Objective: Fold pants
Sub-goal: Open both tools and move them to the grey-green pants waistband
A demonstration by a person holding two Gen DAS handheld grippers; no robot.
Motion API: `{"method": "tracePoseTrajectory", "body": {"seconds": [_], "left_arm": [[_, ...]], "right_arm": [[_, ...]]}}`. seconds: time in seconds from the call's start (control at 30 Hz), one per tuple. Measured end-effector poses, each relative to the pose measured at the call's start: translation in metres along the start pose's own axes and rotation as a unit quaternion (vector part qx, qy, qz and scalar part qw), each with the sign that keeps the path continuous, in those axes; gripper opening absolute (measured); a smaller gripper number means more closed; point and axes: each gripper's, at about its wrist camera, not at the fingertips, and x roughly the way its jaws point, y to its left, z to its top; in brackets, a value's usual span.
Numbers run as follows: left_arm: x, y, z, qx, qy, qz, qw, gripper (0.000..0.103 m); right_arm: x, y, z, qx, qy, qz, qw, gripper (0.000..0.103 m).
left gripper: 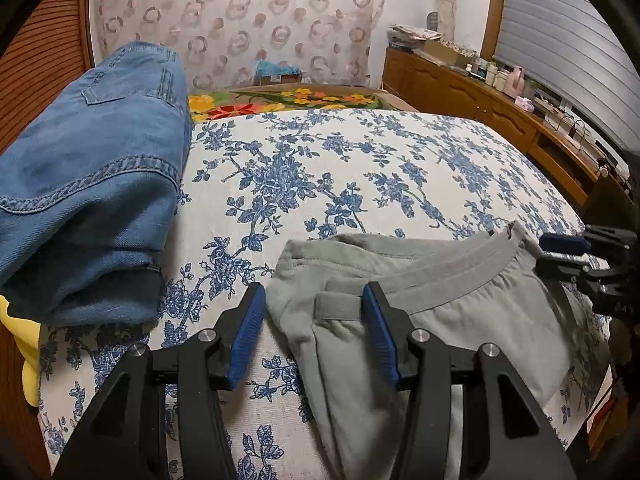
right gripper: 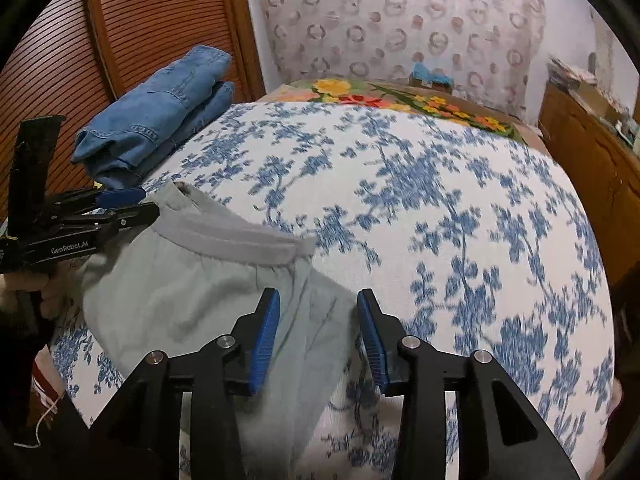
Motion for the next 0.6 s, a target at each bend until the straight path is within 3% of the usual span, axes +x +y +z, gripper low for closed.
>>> {"method": "tracePoseTrajectory", "body": {"seconds": [0.23,0.6], "left_arm": [[0.002,0.004,0.001,-0.007,0.004,-0.005,1.0000,0.053],[0.003,0.007,-0.001,-0.015,0.007,-0.006,0.9998,0.061]], "right_arm": [[0.004,-0.006,-0.005,0.019,0.012,-0.004,1.000,0.053],[0.017,0.007,0.002,0.000,0.003,0.007,1.000,0.051]]}}
